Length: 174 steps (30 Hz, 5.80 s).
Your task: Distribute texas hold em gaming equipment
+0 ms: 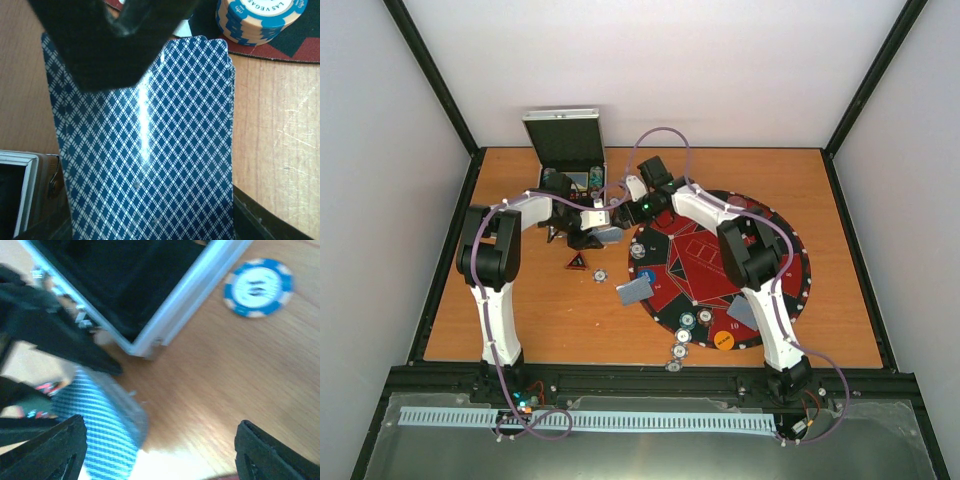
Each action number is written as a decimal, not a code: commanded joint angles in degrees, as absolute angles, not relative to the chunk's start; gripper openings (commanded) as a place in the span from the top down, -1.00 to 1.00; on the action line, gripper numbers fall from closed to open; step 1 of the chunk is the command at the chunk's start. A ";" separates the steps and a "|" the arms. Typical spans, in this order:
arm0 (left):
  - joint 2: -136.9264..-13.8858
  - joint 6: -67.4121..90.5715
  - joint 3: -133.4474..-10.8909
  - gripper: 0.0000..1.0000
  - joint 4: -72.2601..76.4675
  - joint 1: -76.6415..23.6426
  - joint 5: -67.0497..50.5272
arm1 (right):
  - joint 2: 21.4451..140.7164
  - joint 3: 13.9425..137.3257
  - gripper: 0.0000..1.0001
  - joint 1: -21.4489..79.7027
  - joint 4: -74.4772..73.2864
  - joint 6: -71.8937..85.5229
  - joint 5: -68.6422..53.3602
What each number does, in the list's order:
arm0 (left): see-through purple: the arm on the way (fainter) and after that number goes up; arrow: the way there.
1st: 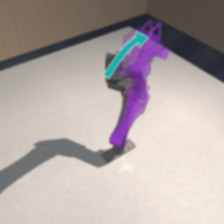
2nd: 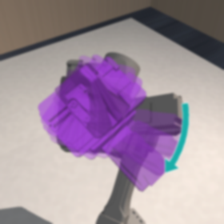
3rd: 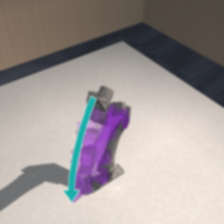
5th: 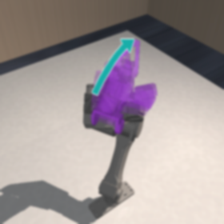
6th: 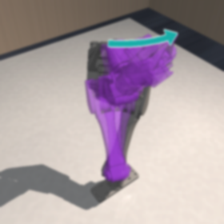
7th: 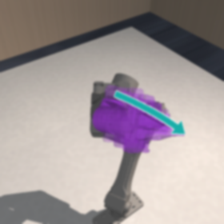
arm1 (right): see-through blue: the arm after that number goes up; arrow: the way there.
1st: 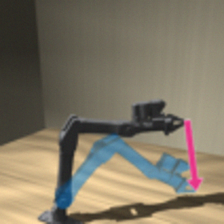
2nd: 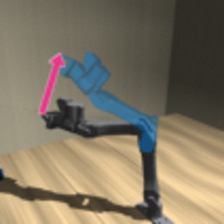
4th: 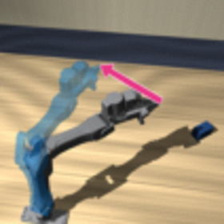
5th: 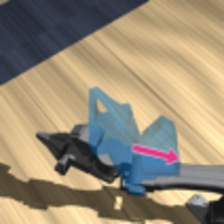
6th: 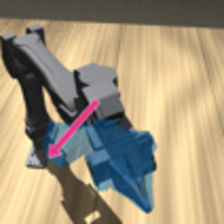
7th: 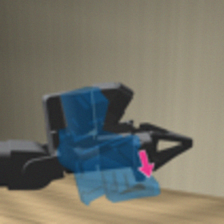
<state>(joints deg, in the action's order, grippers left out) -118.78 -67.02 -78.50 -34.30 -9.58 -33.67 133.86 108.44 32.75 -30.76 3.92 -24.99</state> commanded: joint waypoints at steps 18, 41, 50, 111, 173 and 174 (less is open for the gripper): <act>-119.02 -62.14 -85.23 -0.12 -37.43 -9.49 -36.68 | 141.62 110.68 -0.51 30.94 -20.73 15.50 -51.03; -113.04 -65.20 -92.27 -0.70 -41.62 -9.49 -32.24 | 135.76 114.93 0.95 31.38 -21.56 16.33 -56.61; -93.12 -68.61 -78.97 -0.99 -42.74 -9.49 -30.08 | 126.67 108.38 0.94 33.12 -17.03 17.77 -60.13; -86.37 -55.20 -56.07 -0.14 -17.98 -14.06 -30.61 | 118.66 98.62 -0.36 35.03 -24.43 8.90 -49.62; -85.12 -53.28 -51.88 -0.09 -17.78 -14.02 -30.07 | 110.87 96.42 0.79 30.53 -27.92 4.80 -48.72; -85.11 -53.28 -51.97 -0.09 -17.80 -14.06 -30.10 | 111.08 96.11 0.60 30.70 -28.29 4.30 -46.90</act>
